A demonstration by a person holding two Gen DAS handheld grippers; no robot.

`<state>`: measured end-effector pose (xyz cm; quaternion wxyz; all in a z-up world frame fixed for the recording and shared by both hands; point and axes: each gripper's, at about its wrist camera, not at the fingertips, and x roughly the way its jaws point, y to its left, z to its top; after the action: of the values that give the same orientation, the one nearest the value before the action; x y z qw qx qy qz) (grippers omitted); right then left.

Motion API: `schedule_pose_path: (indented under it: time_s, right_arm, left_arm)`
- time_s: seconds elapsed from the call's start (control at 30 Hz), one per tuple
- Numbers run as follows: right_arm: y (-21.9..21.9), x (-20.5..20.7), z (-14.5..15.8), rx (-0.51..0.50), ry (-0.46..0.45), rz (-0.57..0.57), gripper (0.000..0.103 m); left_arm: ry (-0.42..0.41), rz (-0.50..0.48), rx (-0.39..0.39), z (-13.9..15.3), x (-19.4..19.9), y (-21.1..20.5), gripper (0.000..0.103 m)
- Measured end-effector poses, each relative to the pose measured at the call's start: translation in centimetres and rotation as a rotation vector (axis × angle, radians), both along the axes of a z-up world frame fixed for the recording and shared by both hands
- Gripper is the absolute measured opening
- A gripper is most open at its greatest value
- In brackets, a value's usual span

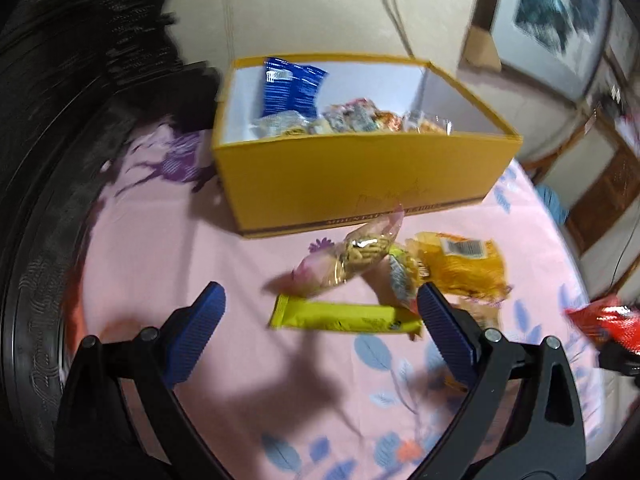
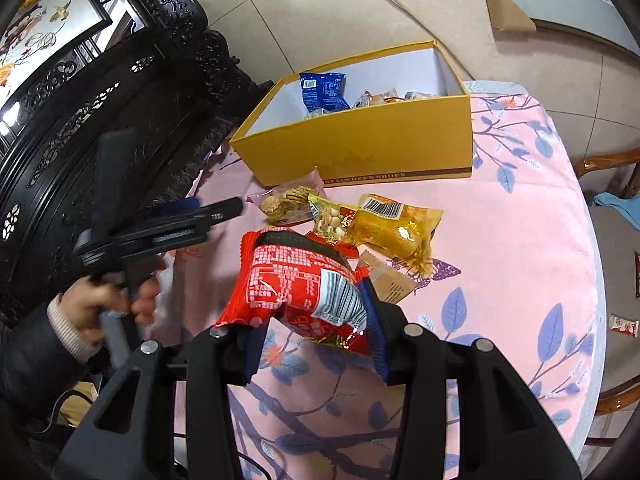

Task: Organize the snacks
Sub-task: 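Grasp a pink cookie bag with the left gripper while the right holds the red bag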

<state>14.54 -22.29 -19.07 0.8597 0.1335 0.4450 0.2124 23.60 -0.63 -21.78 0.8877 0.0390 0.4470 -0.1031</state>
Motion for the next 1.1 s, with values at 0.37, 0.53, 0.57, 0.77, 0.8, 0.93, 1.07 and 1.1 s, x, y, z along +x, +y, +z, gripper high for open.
schedule_pose_path:
  time_s: [0.37, 0.53, 0.57, 0.77, 0.8, 0.93, 1.07, 1.1]
  right_arm:
    - [-0.6, 2.7, -1.7, 0.045, 0.066, -0.029, 0.045]
    - [-0.5, 4.0, -2.5, 0.050, 0.097, -0.040, 0.045]
    - [-0.5, 4.1, -2.6, 0.053, 0.099, -0.041, 0.045]
    - [-0.4, 4.4, -2.4, 0.060, 0.088, -0.047, 0.045]
    - [-0.4, 4.4, -2.3, 0.066, 0.085, -0.048, 0.045]
    - [-0.5, 4.1, -1.7, 0.069, 0.069, -0.051, 0.045]
    - [-0.3, 3.4, -1.0, 0.074, 0.050, -0.047, 0.045]
    - [-0.3, 3.3, -0.9, 0.074, 0.047, -0.045, 0.045]
  left_arm:
    - [0.079, -0.135, 0.026, -5.4, 5.2, -1.4, 0.098]
    - [0.130, -0.171, -0.009, -7.4, 6.2, -1.7, 0.053]
    - [0.126, -0.179, -0.011, -7.5, 6.1, -1.7, 0.042]
    - [0.125, -0.179, -0.062, -6.9, 4.6, -1.1, 0.029]
    - [0.119, -0.167, -0.075, -6.6, 4.0, -1.0, 0.028]
    - [0.087, -0.125, -0.115, -4.8, 2.2, -0.5, 0.026]
    - [0.049, -0.111, -0.134, -2.7, 0.5, -0.4, 0.023]
    - [0.038, -0.108, -0.138, -2.1, 0.3, -0.5, 0.023]
